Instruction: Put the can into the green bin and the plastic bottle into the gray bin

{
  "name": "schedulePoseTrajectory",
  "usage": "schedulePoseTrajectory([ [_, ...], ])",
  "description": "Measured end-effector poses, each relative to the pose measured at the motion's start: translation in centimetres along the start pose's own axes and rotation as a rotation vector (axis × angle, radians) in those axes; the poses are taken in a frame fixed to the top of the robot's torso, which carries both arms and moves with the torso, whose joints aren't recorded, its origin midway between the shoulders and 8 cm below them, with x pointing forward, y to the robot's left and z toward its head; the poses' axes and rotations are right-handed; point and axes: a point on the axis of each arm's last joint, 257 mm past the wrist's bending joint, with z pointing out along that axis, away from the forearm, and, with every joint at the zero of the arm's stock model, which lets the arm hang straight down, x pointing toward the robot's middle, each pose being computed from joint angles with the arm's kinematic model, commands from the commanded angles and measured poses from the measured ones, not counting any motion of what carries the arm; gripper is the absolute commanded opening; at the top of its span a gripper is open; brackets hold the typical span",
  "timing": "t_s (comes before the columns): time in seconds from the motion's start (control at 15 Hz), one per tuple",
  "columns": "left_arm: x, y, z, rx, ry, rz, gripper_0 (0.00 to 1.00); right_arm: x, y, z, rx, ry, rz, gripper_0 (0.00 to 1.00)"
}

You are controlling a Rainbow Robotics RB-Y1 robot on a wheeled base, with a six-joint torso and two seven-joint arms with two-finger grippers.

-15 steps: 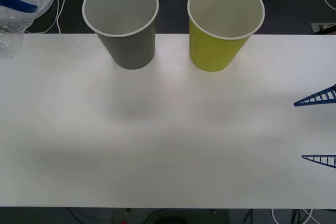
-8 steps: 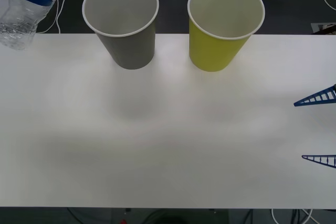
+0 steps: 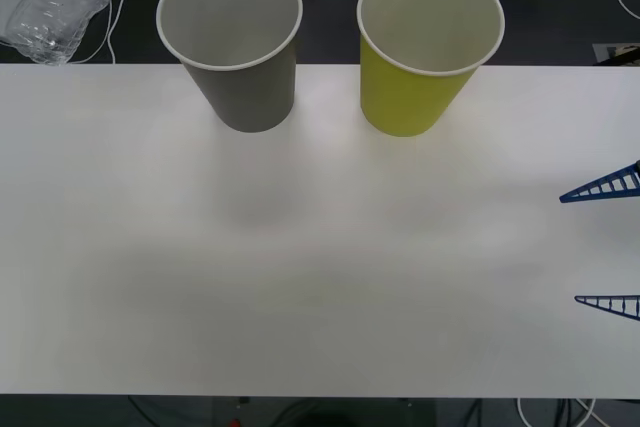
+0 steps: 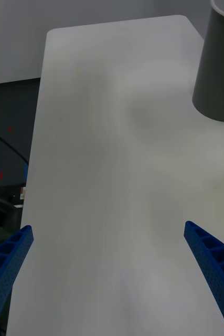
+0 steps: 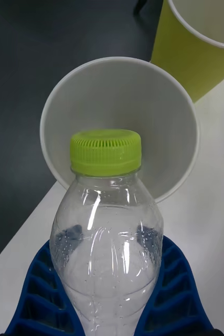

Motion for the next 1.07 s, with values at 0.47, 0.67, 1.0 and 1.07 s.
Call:
schedulePoseTrajectory([
  [0.47,-3.7,0.0,2.0,0.008,0.021,0.018,0.00,0.0,0.0,0.0,0.000,0.000,0.000,1.00],
  [0.67,-5.9,0.0,2.9,0.014,0.001,0.007,0.00,0.0,0.0,0.0,0.000,0.000,0.000,1.00],
  [1.0,-8.9,-0.1,5.2,0.002,-0.004,0.007,0.00,0.0,0.0,0.0,0.000,0.000,0.000,1.00],
  [1.07,-9.4,-0.2,5.6,0.000,-0.003,0.009,0.00,0.0,0.0,0.0,0.000,0.000,0.000,1.00],
])
